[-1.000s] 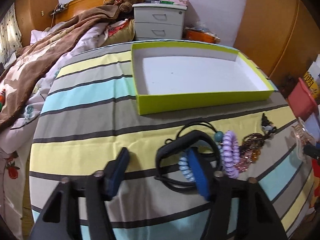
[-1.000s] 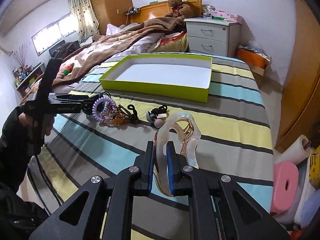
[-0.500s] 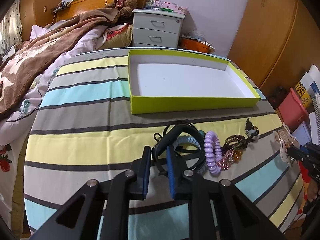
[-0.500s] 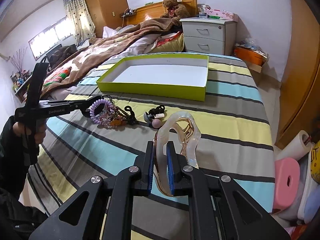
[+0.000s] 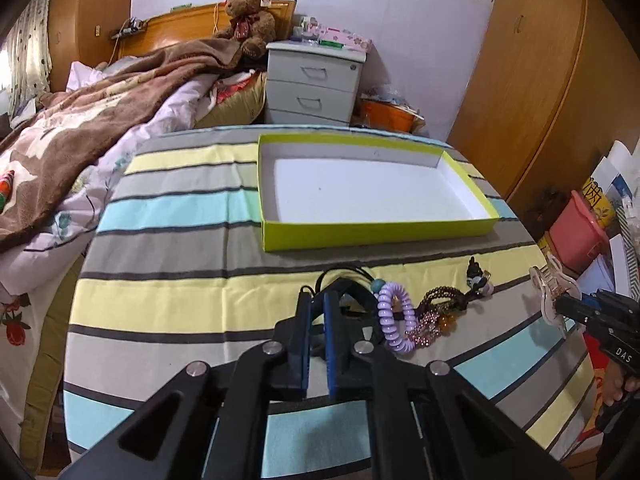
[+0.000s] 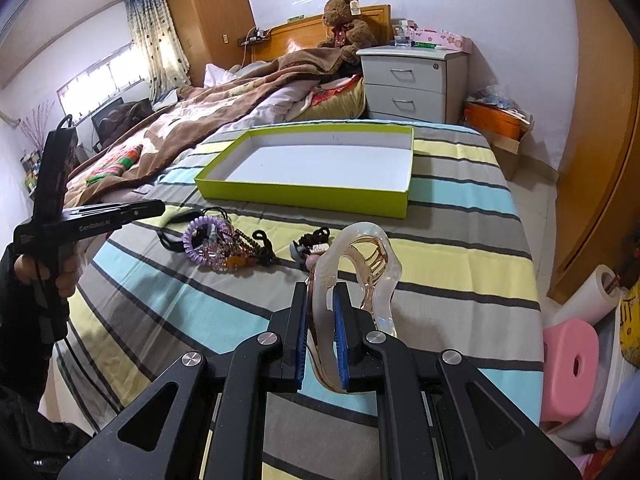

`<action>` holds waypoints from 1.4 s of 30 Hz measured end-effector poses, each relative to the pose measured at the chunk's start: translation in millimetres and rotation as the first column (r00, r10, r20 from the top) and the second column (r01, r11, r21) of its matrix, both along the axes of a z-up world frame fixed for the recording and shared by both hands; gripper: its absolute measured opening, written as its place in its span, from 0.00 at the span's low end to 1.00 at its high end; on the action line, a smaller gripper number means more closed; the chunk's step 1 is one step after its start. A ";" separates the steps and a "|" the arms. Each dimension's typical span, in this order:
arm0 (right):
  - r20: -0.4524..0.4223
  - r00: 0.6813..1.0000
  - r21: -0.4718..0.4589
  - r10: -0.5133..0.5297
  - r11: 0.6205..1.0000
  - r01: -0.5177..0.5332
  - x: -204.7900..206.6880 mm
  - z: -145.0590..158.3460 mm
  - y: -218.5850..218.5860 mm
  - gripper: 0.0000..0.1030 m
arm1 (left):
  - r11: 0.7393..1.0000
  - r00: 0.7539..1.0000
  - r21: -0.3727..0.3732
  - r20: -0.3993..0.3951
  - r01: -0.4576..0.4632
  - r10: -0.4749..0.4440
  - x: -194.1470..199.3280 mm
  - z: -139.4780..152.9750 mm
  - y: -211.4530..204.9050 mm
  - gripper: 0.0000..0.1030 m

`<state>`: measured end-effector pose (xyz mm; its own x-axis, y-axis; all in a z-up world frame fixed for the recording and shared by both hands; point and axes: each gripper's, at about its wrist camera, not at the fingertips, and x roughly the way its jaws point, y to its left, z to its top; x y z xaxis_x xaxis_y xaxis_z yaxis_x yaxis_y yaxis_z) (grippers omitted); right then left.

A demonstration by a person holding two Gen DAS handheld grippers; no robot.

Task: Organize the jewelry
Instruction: 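Lift the claw clip with the right tool while the left tool grasps the black band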

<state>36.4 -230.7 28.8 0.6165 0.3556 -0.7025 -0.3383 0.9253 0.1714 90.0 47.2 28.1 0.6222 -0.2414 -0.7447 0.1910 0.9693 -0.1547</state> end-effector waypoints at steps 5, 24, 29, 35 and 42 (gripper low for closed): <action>0.006 1.000 0.002 0.000 1.000 0.000 -2.2 0.9 -0.8 0.12 | 1.000 1.000 0.021 -0.019 -0.022 0.022 5.1 -9.1 3.7 0.06; -0.007 1.000 0.002 -0.007 1.000 0.007 1.2 -1.2 1.1 0.12 | 0.988 0.994 0.144 -0.101 0.061 -0.047 41.7 -42.0 -8.2 0.34; -0.004 1.000 0.005 -0.012 1.000 0.012 0.7 -0.6 0.2 0.12 | 0.988 0.994 0.140 -0.100 0.065 -0.051 38.5 -41.0 -10.2 0.16; 0.001 1.000 -0.003 -0.008 1.000 0.008 0.6 0.4 0.0 0.12 | 0.990 0.996 0.129 -0.084 0.052 -0.042 27.6 -34.9 -8.8 0.12; -0.050 0.997 -0.067 0.052 0.996 -0.055 -2.1 -7.7 4.7 0.23 | 0.993 0.998 0.111 -0.059 0.041 -0.034 16.0 -23.4 -3.5 0.12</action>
<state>34.2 -226.1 21.1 0.5629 0.3375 -0.7545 -0.3807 0.9161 0.1258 106.0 43.7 4.6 0.5705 -0.1767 -0.8021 0.2216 0.9735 -0.0568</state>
